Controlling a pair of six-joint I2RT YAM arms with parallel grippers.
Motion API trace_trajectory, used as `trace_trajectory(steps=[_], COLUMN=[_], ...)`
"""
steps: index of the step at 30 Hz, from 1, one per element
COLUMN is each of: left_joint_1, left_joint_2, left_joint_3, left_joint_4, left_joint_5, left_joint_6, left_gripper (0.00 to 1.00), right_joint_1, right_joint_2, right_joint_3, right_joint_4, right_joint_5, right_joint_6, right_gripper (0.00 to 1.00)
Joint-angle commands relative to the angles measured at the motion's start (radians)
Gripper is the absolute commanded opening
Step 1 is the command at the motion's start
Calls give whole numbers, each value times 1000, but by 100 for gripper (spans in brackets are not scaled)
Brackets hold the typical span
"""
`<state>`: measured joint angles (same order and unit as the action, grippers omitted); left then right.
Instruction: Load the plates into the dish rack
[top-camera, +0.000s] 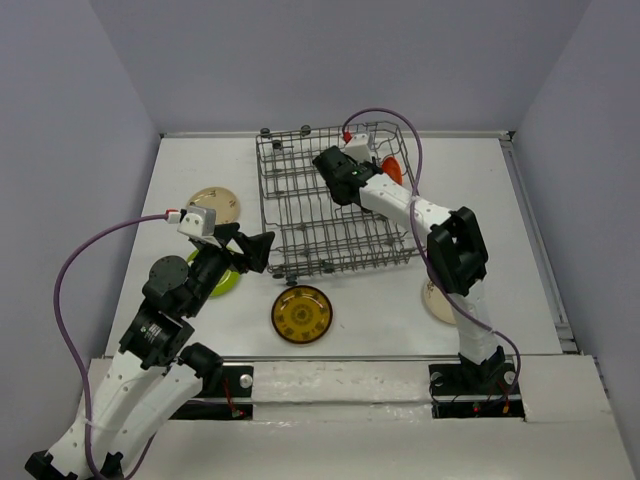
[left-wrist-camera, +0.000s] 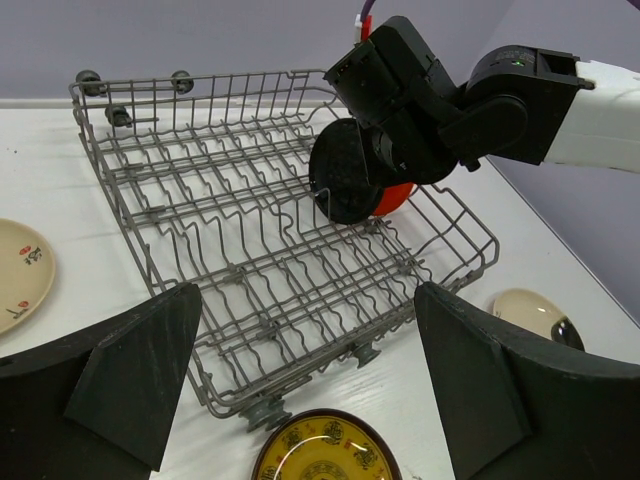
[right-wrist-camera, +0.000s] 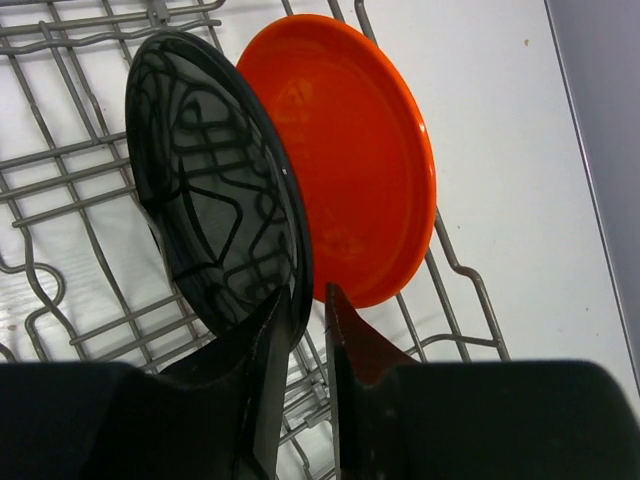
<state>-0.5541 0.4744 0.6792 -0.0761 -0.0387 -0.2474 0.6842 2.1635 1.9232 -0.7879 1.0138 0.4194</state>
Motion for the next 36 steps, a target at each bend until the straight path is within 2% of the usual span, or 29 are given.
trace_trajectory(steps=[1,5,6,8,11,14,16,18,19,21,22,24,25,26,29,31,33,36], left_joint_1=[5,6,5,6,5,6,6,6,6,8,6,8,8,10,25,39,45,59], left_joint_2=[-2,-2,-2,0,1,1,1,0,3,4,10,15,18,23,29,39,50,62], left_joint_3=[13,11,11,11,11,11,13,11,13,13,13,14,16,17,19,20,20,22], left_joint_4=[33,33,33,33,33,32,32,30,30,30,30,33,35,35,38,39,39,39], left_joint_5=[-4,-7,-7,-6,-7,-13,-16,-20,-21,-21,-20,-18,-10,-9,-6,-4,-6,-3], left_joint_6=[-1,-1,-1,-1,-1,-1,0,0,0,0,-1,-1,-1,-1,2,0,0,0], left_gripper=[99,99,99,99,99,99,99,99,99,99,99,99,99,99,99,99,99,99], right_joint_1=[18,18,18,18,18,27,38,38,50,61,61,61,70,80,153,205,236,309], right_joint_2=[-5,-8,-13,-25,-88,-233,-328,-488,-546,-735,-799,-917,-1009,-1043,-1134,-1172,-1180,-1133], right_joint_3=[63,66,66,66,53,-56,-214,-336,-478,-623,-767,-901,-1011,-1055,-1208,-1271,-1364,-1431], right_joint_4=[-5,-5,-4,-5,10,134,260,343,431,514,586,650,698,708,740,774,843,943], right_joint_5=[8,-1,-1,-6,-50,-162,-288,-403,-513,-604,-700,-808,-905,-941,-951,-931,-943,-926], right_joint_6=[35,35,33,33,33,-17,-48,-51,-47,-39,-6,57,126,166,307,414,482,567], right_gripper=[32,38,44,49,52,58,61,65,66,67,67,64,61,57,39,22,22,38])
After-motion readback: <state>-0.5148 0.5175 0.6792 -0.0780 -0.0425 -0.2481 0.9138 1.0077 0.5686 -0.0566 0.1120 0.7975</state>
